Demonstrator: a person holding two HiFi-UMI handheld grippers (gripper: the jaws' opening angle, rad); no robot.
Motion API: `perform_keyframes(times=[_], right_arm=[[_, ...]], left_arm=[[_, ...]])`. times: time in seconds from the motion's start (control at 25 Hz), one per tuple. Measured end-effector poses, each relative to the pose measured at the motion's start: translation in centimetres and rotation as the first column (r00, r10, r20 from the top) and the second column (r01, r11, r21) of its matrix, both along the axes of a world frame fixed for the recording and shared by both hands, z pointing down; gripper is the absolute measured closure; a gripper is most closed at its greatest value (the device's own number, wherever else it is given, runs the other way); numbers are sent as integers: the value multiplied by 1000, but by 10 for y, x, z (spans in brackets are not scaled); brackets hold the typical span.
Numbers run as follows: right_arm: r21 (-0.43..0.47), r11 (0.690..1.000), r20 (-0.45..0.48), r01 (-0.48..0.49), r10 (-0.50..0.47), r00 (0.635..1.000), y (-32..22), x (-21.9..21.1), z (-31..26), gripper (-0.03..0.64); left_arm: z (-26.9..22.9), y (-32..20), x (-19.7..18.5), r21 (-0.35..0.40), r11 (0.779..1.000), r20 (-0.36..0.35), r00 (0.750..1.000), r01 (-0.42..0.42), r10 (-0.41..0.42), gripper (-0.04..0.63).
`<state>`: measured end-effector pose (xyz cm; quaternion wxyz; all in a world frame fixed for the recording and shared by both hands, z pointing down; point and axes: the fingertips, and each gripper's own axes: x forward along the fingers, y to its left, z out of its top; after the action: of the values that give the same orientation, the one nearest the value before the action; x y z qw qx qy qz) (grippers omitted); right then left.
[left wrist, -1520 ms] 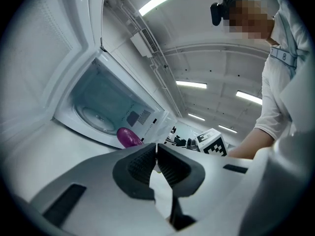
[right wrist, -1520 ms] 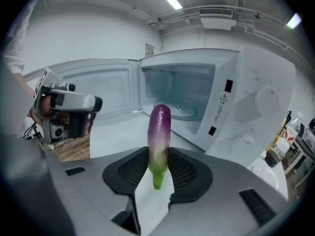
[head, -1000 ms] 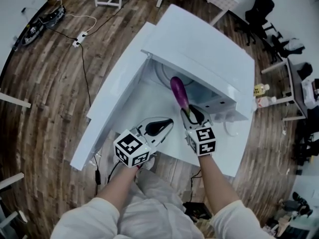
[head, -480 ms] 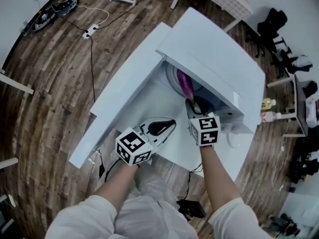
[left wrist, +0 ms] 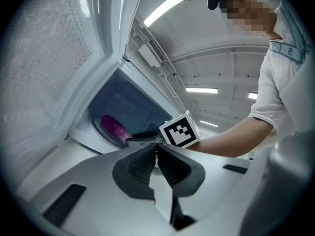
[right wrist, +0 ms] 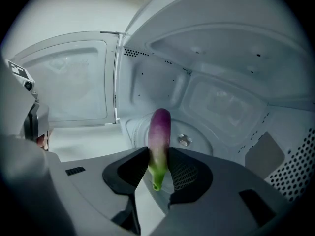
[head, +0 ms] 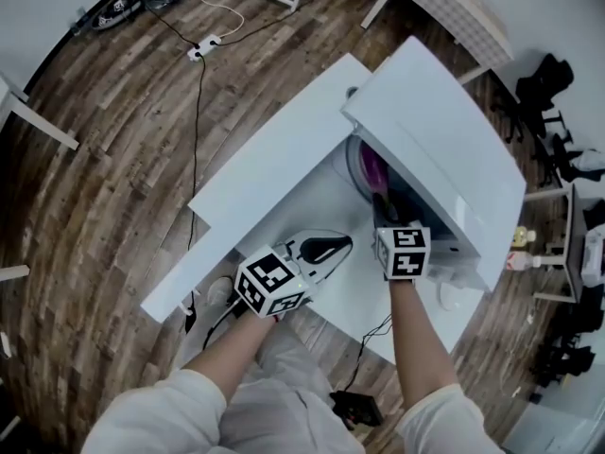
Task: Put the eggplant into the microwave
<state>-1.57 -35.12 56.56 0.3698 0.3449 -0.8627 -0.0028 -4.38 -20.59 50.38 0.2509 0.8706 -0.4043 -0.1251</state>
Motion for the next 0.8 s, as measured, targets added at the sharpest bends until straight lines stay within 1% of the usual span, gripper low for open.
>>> perform_keyframes(times=[0.32,0.68,0.8], right_arm=[[16,1000,-15,-7,7,1000,-13,2,1,469],[32,999,-16,-20,21,1000,-16,1,3,468],[21,999,-14,-31,31,999,-13,2,4,466]], left_arm=[[-6,-19,0,13,1000,3,1000,3,-3,592],[-8,-21,5,18,1000,3,1000,-1,1,592],[-9,-21,2,16,1000,9,1000,2,-2,592]])
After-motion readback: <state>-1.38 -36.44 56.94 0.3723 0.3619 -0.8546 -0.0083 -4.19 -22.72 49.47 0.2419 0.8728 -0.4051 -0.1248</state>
